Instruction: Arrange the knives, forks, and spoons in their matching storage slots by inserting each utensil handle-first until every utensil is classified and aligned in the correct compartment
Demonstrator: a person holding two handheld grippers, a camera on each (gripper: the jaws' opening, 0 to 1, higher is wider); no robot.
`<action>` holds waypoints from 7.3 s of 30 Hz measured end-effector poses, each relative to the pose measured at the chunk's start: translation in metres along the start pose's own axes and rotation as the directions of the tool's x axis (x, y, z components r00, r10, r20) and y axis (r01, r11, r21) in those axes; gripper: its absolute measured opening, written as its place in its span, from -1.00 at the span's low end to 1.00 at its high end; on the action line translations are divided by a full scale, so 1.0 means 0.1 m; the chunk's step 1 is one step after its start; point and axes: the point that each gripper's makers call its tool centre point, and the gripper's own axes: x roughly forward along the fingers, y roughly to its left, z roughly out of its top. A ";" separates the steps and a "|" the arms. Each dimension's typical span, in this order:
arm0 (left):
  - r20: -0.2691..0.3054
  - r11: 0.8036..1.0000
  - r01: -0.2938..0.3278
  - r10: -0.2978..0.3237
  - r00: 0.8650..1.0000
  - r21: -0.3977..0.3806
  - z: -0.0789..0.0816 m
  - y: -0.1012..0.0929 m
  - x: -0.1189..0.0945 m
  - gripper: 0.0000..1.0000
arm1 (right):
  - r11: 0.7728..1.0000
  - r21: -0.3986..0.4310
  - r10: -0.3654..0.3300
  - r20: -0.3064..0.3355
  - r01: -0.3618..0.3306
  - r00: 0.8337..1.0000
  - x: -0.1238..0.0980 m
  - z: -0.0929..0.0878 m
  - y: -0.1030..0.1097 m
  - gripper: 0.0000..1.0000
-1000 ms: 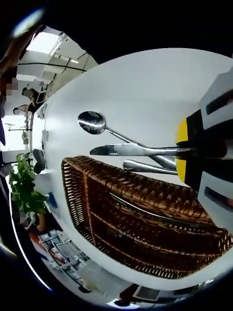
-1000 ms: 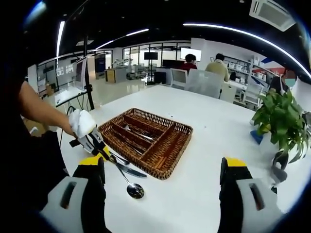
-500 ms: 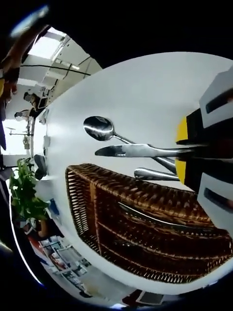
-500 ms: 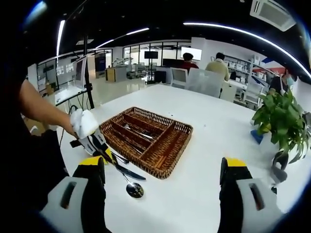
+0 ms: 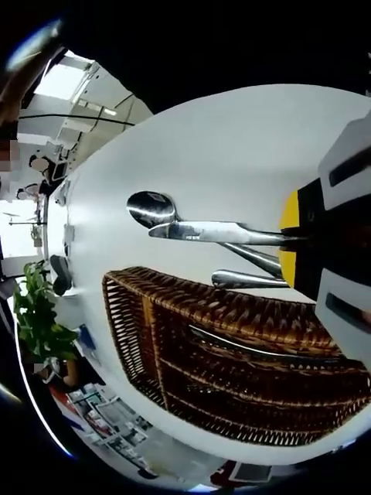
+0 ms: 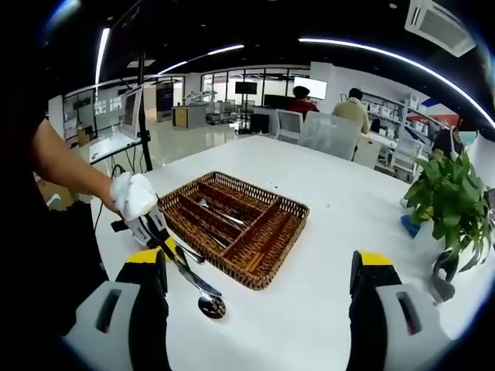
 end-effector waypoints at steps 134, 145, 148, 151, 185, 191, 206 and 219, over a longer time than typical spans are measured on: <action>-0.164 1.000 -0.009 0.009 0.986 0.001 -0.07 1.06 -0.78 -0.94 | 0.995 0.097 0.038 0.011 -0.039 0.999 -0.06 0.08 0.05 0.99; -0.164 1.000 0.008 -0.010 0.986 -0.016 -0.17 1.01 -0.60 -0.94 | 0.994 0.104 0.032 0.005 -0.032 0.999 -0.09 0.02 0.01 0.99; -0.159 1.000 0.010 -0.013 0.987 -0.020 -0.18 1.00 -0.52 -0.94 | 0.994 0.105 0.032 0.007 -0.033 0.999 -0.09 0.02 0.02 0.99; -0.168 1.000 0.011 -0.013 0.986 -0.011 -0.20 1.00 -0.47 -0.94 | 0.994 0.102 0.033 0.000 -0.033 0.999 -0.09 -0.01 0.01 0.99; -0.176 0.999 0.026 -0.030 0.984 -0.025 -0.39 0.95 -0.16 -0.89 | 0.996 0.086 0.011 -0.007 -0.010 1.000 -0.17 -0.01 0.00 0.99; -0.165 0.999 -0.006 -0.001 0.986 -0.043 -0.39 1.01 -0.17 -0.79 | 0.997 0.082 0.018 -0.003 -0.017 1.000 -0.16 0.01 0.04 0.99; 0.029 0.977 -0.127 0.134 0.991 -0.168 -0.14 1.22 -0.80 -0.60 | 0.997 0.067 0.031 0.012 -0.032 0.999 -0.12 0.10 0.08 0.99; 0.182 0.914 -0.256 0.323 0.929 -0.315 -0.14 1.15 -1.55 -0.41 | 0.998 0.043 0.051 0.037 -0.053 0.998 -0.03 0.27 0.06 0.99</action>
